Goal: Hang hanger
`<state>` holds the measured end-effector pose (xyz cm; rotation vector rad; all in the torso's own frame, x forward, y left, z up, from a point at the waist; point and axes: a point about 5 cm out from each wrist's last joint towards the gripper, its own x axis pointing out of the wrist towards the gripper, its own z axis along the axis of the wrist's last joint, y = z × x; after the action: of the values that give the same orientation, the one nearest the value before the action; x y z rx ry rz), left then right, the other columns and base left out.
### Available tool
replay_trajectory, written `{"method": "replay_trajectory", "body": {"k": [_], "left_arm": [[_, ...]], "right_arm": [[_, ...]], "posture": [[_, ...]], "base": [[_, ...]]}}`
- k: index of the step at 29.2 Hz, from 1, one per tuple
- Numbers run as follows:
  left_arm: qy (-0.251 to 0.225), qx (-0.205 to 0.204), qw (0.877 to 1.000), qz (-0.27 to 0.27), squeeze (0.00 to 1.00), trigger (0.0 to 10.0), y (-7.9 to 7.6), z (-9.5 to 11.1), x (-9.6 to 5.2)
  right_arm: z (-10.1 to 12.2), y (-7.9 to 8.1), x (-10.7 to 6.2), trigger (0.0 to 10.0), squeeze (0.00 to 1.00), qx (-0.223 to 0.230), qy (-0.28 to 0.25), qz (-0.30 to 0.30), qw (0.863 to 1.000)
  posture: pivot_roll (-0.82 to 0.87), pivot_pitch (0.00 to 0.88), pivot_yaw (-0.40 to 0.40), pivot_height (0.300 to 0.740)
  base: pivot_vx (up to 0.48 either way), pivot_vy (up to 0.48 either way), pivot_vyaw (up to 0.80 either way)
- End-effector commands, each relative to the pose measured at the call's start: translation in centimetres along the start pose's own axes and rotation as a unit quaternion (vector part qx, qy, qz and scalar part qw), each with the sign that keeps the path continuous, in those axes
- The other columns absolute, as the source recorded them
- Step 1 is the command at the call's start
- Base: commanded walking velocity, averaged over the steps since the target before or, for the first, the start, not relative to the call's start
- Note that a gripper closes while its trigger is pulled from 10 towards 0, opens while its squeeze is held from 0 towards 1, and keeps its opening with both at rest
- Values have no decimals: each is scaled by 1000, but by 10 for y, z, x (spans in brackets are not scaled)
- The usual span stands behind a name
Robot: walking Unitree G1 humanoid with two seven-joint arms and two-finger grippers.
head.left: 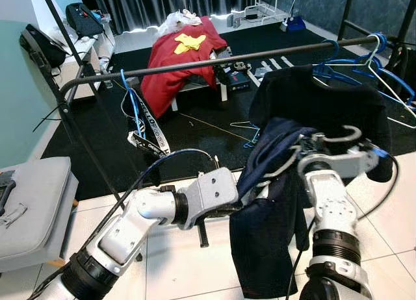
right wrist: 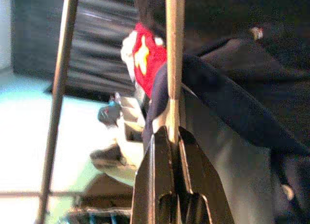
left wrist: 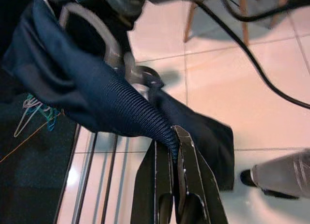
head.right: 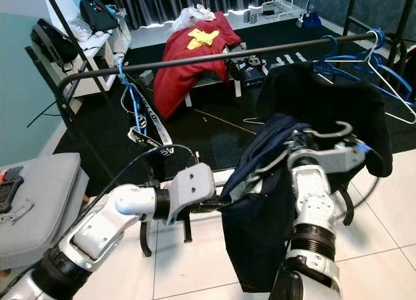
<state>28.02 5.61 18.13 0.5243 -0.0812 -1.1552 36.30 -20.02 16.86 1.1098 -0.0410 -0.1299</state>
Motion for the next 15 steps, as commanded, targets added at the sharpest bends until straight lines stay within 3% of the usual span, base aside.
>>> {"method": "replay_trajectory", "body": {"k": [1,2,3,4,10,14,15], "left_arm": [[12,-7,999,34,0,0,8,-2,-5],[15,-9,998,52,0,0,13,-2,-7],[15,-9,998,52,0,0,13,-2,-7],[15,-23,997,78,0,0,19,1,-16],[9,-34,995,90,0,0,21,4,-20],[31,-35,994,99,0,0,23,0,-30],[33,-52,994,87,0,0,21,1,-32]], "right_arm": [[-20,10,2,10000,0,-65,43,31,996],[-28,10,1,10000,0,-103,62,39,992],[-28,10,1,10000,0,-103,62,39,992],[-35,6,1,10000,0,-175,82,43,980],[-38,3,2,10000,0,-199,91,43,975],[-44,4,2,10000,0,-269,120,67,953],[-44,3,3,10000,0,-292,120,70,946]], "posture": [[-56,56,64,740],[-54,59,52,740],[-54,59,52,740],[-45,66,14,740],[-39,69,1,740],[-32,75,-24,740],[-31,75,-24,740]], "base": [[0,0,0],[0,0,0],[0,0,0],[0,0,0],[0,0,0],[0,0,0],[0,0,0]]}}
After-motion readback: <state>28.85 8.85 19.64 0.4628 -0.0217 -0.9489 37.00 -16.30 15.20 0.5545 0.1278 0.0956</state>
